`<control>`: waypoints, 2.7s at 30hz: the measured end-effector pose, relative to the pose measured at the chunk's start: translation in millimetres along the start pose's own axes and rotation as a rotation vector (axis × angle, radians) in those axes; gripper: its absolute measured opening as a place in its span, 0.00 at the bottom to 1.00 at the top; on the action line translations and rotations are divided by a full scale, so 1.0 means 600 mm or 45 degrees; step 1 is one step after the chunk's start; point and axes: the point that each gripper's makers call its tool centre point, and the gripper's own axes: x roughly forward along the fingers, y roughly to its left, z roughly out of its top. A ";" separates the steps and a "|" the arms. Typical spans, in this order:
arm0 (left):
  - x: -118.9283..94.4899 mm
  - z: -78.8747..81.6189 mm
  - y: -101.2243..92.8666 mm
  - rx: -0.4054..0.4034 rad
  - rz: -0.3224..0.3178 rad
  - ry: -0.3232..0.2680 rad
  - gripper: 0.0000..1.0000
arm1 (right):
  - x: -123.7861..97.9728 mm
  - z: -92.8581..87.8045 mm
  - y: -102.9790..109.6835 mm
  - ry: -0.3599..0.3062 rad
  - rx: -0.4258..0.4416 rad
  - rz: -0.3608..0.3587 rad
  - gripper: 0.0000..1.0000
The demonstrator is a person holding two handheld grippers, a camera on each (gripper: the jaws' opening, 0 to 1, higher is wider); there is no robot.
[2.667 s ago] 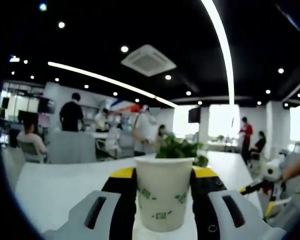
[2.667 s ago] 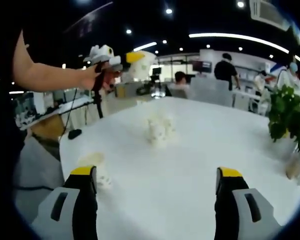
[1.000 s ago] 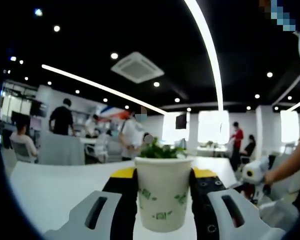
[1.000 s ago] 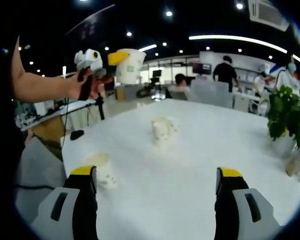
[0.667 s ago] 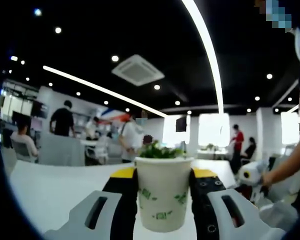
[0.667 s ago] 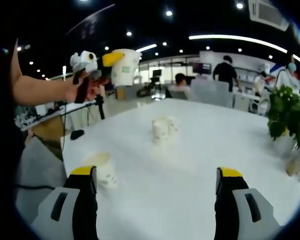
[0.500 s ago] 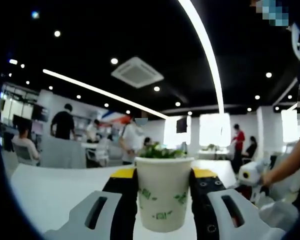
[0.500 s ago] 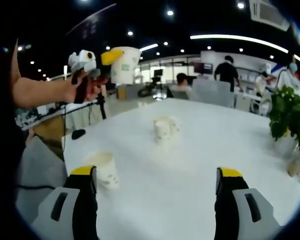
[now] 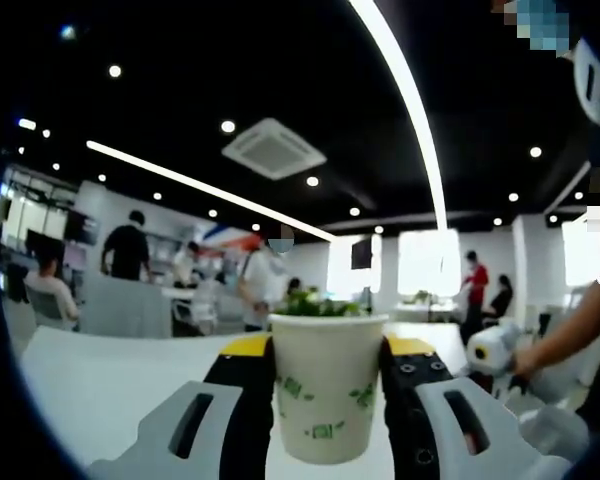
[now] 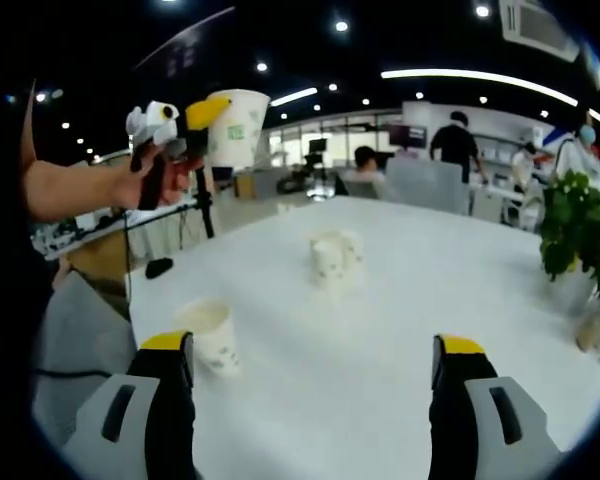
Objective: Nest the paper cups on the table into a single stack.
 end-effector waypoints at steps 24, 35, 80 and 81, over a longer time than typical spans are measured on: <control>-0.011 -0.012 -0.054 -0.049 -0.024 -0.008 0.39 | -0.002 0.001 0.012 0.008 -0.017 0.020 0.97; -0.013 -0.016 -0.078 -0.031 -0.029 -0.012 0.40 | -0.004 -0.002 0.016 0.011 -0.017 0.021 0.97; -0.054 -0.062 -0.116 -0.004 -0.043 -0.027 0.38 | 0.001 -0.020 0.028 0.034 -0.011 0.031 0.97; -0.055 -0.065 -0.115 -0.003 -0.037 -0.027 0.38 | 0.000 -0.020 0.028 0.035 -0.011 0.030 0.97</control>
